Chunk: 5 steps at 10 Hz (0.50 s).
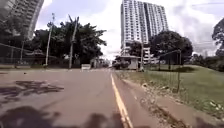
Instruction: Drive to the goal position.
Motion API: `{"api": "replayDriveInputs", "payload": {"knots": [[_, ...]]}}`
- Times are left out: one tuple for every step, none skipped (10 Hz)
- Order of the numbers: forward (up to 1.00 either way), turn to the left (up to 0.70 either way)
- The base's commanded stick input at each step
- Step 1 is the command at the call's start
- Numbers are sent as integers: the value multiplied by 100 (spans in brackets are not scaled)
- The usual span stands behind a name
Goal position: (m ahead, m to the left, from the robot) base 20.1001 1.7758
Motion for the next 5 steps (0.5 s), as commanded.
{"api": "replayDriveInputs", "payload": {"knots": [[70, 0], [70, 0], [70, 0], [70, 2], [70, 11]]}}
